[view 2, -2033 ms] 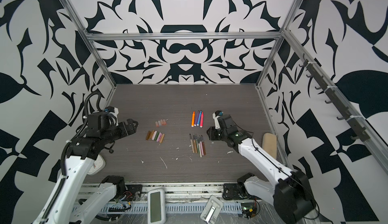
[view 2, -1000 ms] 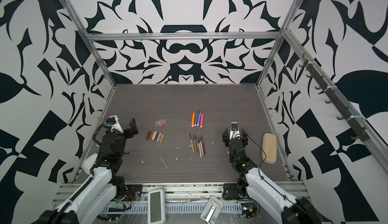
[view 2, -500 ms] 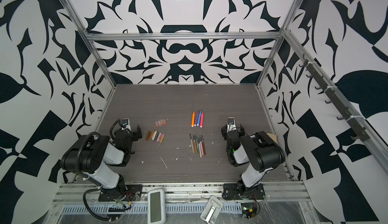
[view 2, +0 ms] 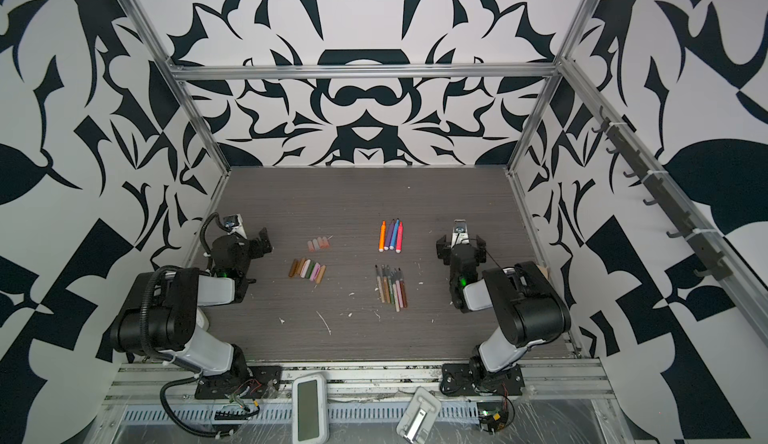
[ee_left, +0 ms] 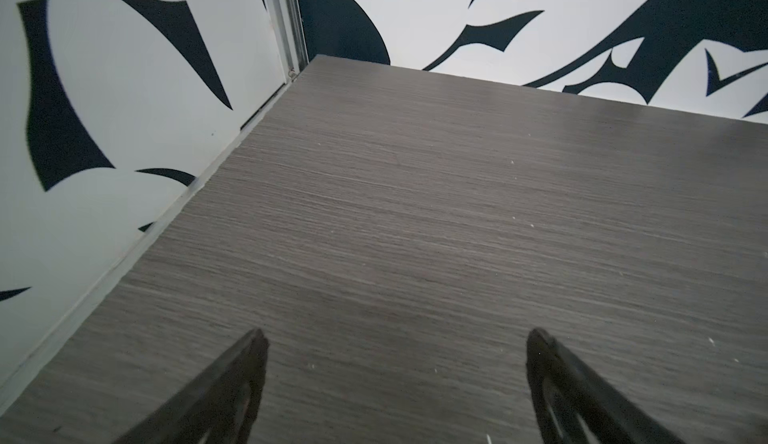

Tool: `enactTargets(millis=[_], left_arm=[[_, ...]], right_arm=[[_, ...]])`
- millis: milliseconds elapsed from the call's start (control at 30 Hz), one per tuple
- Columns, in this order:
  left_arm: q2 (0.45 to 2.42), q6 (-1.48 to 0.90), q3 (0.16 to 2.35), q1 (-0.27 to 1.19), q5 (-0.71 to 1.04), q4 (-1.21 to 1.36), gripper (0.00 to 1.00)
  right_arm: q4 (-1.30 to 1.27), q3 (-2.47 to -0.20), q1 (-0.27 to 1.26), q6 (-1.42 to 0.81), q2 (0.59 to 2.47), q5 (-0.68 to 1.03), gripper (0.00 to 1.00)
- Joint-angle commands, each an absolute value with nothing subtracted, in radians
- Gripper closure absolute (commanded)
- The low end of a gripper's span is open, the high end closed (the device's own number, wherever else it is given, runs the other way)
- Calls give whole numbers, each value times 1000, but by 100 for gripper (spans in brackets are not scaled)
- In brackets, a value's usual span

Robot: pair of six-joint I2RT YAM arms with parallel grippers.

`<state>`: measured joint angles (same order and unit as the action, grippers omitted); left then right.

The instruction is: Open the pen caps

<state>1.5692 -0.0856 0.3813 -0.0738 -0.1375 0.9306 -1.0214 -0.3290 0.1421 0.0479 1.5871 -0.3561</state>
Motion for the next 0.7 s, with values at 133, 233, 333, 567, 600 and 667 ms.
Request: enactTargets(millis=[133, 233, 333, 567, 600, 667], left_arm=[[1560, -97, 373, -68, -115, 929, 1], [1561, -97, 374, -68, -115, 930, 0], [1560, -97, 373, -68, -115, 930, 1], [1562, -97, 373, -68, -115, 930, 1], [1561, -97, 373, -67, -115, 930, 1], [1561, -97, 373, -68, -114, 930, 1]], right_arm=[[-905, -352, 99, 1, 1546, -204, 1], [-908, -355, 98, 8, 1551, -203, 1], [-909, -353, 97, 6, 1548, -204, 0], [-903, -361, 94, 4, 1556, -154, 1], [-911, -354, 94, 7, 1553, -161, 1], [-915, -347, 95, -2, 1548, -182, 0]])
